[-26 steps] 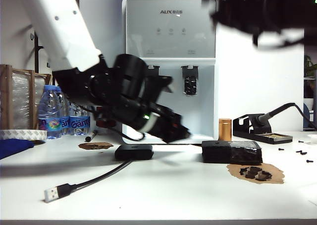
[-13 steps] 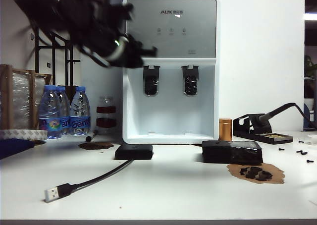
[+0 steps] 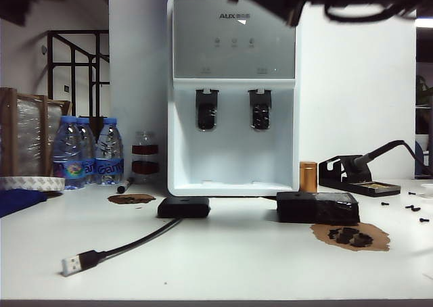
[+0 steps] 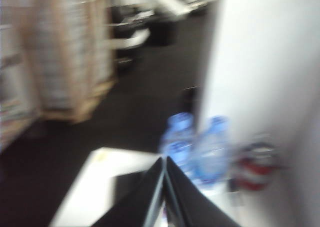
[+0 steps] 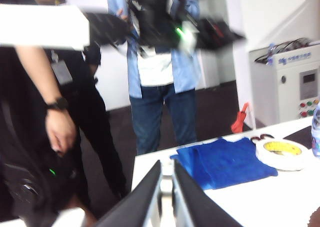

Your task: Take the USB flash drive out of the black sponge and insert it into the slot on top of the black USB adpator box.

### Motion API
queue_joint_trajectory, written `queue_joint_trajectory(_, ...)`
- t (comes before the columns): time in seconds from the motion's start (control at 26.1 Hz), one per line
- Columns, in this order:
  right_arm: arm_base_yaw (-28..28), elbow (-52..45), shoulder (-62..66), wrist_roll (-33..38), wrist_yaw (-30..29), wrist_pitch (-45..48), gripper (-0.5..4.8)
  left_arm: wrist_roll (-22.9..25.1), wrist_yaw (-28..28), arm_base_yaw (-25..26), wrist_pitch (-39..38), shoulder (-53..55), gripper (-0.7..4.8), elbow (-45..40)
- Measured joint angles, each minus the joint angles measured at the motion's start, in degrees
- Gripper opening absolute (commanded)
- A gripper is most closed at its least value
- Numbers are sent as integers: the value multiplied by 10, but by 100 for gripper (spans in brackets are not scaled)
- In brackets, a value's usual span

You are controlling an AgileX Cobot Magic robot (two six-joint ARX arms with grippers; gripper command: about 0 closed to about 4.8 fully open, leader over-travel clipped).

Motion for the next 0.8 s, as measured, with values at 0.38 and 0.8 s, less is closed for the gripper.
queue_joint_trajectory(0.38,34,186,243,-89,-99,4,-5,128,412,7,-67,-2,-4,-53)
queue_joint_trajectory(0.8,34,234,369,-339,31,-132,-4,239,474,-12,-152,-36,-4,-78)
